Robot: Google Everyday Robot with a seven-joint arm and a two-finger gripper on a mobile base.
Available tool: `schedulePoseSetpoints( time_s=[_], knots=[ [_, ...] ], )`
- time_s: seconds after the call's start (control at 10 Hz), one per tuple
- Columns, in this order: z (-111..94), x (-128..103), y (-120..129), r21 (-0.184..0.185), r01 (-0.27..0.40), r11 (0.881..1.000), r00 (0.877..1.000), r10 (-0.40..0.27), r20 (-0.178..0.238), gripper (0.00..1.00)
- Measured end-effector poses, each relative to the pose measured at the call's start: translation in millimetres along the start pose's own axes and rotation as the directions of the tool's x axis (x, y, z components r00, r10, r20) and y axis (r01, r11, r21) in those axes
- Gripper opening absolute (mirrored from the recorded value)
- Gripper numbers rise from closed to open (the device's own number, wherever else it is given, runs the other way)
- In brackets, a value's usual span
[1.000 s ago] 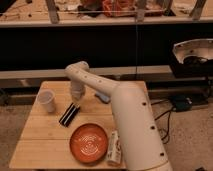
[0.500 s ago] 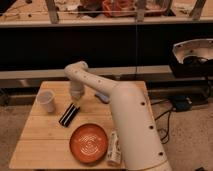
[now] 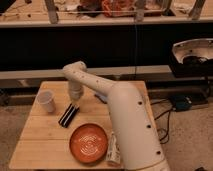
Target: Push the eraser across the table
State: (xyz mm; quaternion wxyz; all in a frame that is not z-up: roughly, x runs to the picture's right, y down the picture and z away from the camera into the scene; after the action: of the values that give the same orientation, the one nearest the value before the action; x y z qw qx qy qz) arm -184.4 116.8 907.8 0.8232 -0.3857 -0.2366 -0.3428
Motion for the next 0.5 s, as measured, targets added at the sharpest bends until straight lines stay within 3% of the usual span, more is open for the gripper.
schedulePoseSetpoints(
  time_s=[0.5],
  knots=[
    [2.2,1.9,-1.6,-0.013,0.011,1.0,1.0,-0.011,0.004,0.02]
  ],
)
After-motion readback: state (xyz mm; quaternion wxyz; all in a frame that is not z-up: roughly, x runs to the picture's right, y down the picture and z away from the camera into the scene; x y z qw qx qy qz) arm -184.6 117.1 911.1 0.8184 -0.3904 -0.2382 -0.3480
